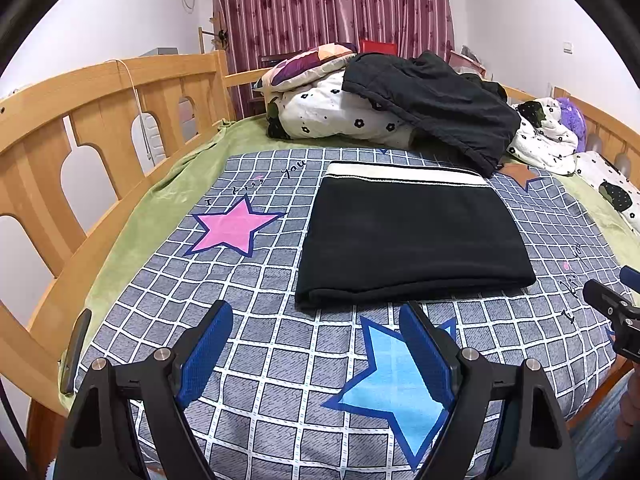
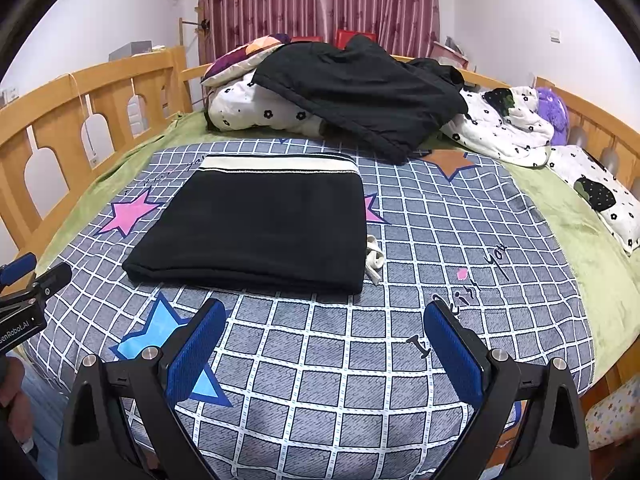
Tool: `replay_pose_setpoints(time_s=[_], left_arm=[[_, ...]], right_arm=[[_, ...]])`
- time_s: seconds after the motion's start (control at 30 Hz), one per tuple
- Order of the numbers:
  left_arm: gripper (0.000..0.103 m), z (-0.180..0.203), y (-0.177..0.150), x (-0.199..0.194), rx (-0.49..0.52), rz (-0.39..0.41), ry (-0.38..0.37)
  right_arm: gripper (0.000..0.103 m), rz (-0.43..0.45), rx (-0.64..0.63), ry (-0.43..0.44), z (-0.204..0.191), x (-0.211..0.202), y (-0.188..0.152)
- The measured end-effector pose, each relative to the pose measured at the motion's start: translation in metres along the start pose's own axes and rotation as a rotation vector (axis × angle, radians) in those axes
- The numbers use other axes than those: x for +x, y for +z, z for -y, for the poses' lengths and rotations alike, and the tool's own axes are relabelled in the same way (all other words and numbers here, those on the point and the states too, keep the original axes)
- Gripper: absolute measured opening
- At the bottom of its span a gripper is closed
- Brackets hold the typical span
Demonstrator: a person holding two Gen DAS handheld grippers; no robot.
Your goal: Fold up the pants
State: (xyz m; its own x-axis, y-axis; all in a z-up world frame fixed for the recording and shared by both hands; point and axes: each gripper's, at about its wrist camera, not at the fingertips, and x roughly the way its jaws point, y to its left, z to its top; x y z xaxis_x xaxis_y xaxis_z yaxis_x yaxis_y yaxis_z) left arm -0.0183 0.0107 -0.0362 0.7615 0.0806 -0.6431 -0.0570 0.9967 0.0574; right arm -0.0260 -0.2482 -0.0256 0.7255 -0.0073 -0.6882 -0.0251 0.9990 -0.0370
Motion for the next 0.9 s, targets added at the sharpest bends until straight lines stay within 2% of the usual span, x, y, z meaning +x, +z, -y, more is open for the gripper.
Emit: replay_pose_setpoints(time_s=[0.9], left_arm=[[0.085, -0.0052, 0.0018, -0.0003, 0.006, -0.003, -0.017]], right_arm=[[0.098, 0.002, -0.013, 0.002, -0.0002, 0.0009, -0.0013]])
